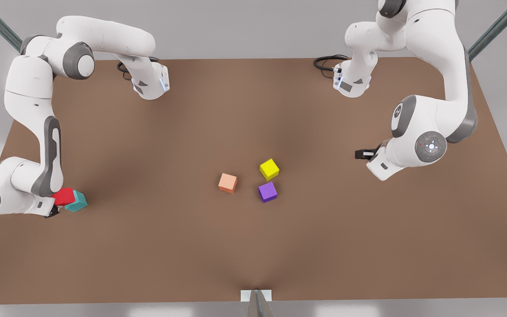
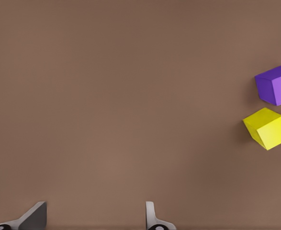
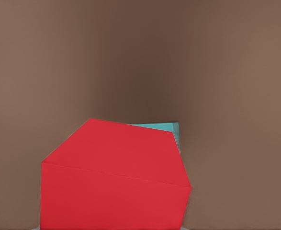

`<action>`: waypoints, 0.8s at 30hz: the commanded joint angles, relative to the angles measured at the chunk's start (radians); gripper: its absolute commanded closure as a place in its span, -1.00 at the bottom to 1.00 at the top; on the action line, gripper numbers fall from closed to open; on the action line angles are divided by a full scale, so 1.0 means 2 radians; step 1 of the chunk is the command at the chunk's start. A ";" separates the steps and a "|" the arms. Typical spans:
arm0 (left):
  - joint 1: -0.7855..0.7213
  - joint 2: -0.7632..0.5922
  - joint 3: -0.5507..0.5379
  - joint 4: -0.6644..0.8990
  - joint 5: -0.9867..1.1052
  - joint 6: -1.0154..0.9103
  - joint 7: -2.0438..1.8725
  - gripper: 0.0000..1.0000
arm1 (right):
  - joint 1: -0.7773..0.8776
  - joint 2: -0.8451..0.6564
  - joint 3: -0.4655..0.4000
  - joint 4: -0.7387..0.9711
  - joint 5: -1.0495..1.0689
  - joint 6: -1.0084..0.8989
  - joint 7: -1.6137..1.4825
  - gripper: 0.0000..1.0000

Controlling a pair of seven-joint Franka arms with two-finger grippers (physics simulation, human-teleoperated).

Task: Pick up red wooden cube and pass to hand red wooden cube and place in blue wooden cube

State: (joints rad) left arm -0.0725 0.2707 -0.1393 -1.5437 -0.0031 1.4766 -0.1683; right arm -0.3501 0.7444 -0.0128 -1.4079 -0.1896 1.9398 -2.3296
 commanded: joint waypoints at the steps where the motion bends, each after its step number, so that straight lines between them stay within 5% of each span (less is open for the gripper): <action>1: 0.000 0.000 0.000 0.000 0.001 0.000 -0.006 -1.00 | -0.001 -0.001 0.000 -0.006 0.004 0.016 -0.028 -0.11; 5: 0.000 0.000 0.000 0.000 0.001 0.000 -0.006 -1.00 | -0.002 -0.002 0.000 -0.009 0.004 0.019 -0.026 -0.19; 7: 0.000 0.000 0.000 0.000 0.001 0.000 -0.006 -1.00 | -0.002 -0.006 0.000 -0.019 0.004 0.018 -0.023 -1.00; 24: 0.000 0.003 0.001 0.000 0.001 0.000 -0.006 -1.00 | 0.000 -0.012 0.003 -0.022 0.017 -0.002 -0.020 -1.00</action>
State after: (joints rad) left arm -0.0719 0.2785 -0.1381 -1.5436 -0.0012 1.4777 -0.1768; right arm -0.3499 0.7213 -0.0063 -1.4539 -0.1610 1.9576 -2.3624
